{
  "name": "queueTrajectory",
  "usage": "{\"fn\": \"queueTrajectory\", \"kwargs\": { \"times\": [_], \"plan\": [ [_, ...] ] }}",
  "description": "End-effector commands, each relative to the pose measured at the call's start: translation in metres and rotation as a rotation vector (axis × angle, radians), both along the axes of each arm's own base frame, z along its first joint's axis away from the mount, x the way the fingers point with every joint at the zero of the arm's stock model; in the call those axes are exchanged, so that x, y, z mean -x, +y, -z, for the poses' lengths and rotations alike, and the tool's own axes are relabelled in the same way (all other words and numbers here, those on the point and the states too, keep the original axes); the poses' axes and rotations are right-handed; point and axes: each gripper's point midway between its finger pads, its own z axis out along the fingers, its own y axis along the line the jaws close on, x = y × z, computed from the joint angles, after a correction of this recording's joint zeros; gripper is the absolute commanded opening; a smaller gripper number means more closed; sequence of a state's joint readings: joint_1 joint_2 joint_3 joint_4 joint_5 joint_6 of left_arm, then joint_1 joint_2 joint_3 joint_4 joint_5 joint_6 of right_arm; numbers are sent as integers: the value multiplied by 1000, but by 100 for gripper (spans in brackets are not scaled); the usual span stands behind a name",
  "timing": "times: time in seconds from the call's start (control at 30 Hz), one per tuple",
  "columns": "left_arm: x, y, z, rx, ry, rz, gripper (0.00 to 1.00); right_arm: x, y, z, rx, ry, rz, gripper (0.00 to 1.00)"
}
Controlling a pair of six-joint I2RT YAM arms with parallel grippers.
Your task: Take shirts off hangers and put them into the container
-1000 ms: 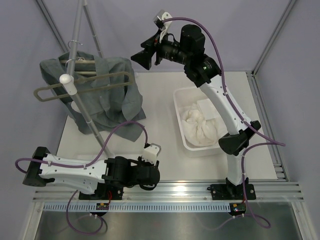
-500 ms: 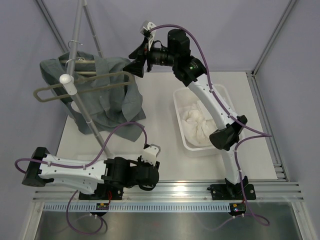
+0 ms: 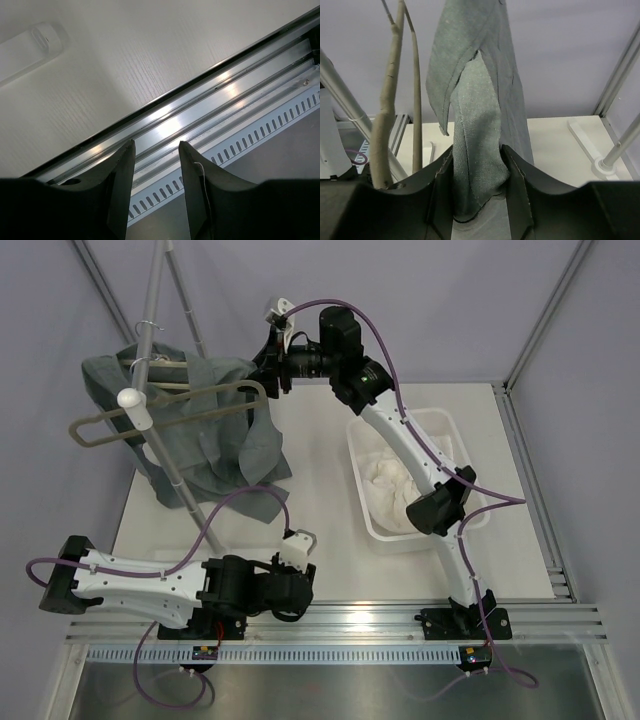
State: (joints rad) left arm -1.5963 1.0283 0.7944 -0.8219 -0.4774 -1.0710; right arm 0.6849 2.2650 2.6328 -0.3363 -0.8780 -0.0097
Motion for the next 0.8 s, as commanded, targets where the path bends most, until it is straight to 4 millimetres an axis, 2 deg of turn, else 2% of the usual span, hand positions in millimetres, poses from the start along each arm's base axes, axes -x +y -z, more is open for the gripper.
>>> {"fn": "queueTrajectory", "kwargs": {
  "times": [0.0, 0.1, 0.17, 0.2, 0.23, 0.27, 0.5, 0.7, 0.77],
  "plan": [
    [3, -11, -6, 65, 14, -3, 44, 29, 4, -34, -78, -105, -107, 45],
    [4, -11, -3, 61, 23, -3, 45, 39, 6, -40, -100, -100, -147, 42],
    [5, -10, -1, 56, 27, -3, 45, 42, 8, -42, -118, -89, -173, 34],
    [5, -10, -1, 59, 28, -6, 45, 42, 9, -43, -122, -91, -177, 26],
    [5, -9, -1, 57, 28, -6, 45, 41, 10, -42, -126, -92, -176, 11],
    [5, -9, -2, 63, 30, -8, 45, 40, 11, -42, -128, -88, -173, 1],
    [6, -11, 1, 89, 37, -4, 45, 37, 14, -44, -158, -117, -179, 0],
    [7, -14, 5, 80, 36, 10, 45, 43, 14, -62, -223, -174, -206, 0],
    [7, -14, 7, 77, 36, 10, 45, 44, 16, -62, -230, -192, -209, 0]
  ]
}}
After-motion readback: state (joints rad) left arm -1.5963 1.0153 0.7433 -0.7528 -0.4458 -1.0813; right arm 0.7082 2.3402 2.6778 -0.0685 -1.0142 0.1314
